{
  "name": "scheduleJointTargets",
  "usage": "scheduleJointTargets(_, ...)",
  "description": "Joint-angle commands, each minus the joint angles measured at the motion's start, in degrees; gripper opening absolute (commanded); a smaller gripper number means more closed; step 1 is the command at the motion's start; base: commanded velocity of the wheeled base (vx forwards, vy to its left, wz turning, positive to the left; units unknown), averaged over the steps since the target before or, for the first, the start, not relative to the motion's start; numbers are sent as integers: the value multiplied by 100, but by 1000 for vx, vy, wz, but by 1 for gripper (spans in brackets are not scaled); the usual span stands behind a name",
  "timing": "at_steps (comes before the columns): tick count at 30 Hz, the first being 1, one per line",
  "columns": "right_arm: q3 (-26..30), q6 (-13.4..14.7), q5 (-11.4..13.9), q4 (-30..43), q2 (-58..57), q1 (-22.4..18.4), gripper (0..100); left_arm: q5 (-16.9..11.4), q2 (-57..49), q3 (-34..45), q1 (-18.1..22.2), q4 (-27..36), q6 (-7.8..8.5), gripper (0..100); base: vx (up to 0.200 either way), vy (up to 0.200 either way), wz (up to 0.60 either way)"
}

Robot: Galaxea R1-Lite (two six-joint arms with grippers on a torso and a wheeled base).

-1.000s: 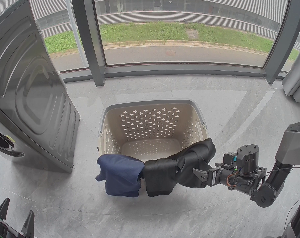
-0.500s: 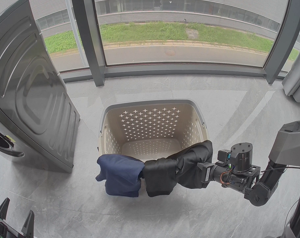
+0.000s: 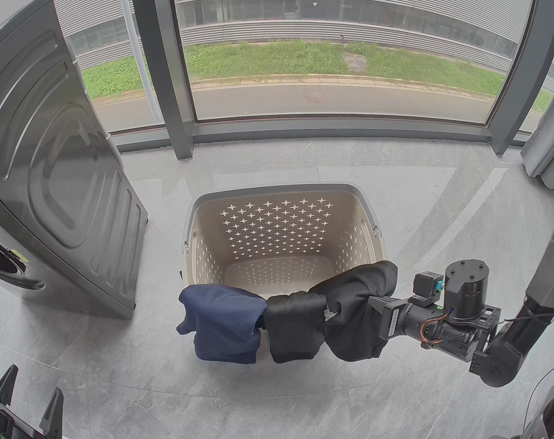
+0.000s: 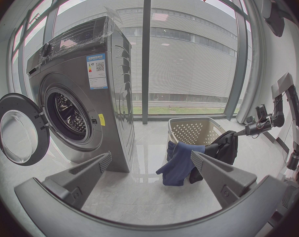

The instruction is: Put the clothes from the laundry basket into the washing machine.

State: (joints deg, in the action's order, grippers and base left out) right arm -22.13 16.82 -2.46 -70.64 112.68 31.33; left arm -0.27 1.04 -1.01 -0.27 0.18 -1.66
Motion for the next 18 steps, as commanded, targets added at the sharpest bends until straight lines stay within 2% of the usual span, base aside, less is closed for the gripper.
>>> scheduleJointTargets(1,200,5,-114,156,-932,189,0,0,-51,92,0,-1,-1,100,0,0,0)
scheduleJointTargets(5,226,14,-193,244,-1450,304,0,0,-51,92,0,-1,-1,100,0,0,0)
scheduleJointTargets(12,182,-4,-184,191,-2215,330,0,0,-51,92,0,8,-1,100,0,0,0)
scheduleJointTargets(18,-108,-206,-184,271,-2619,479,0,0,-51,92,0,-1,-1,100,0,0,0)
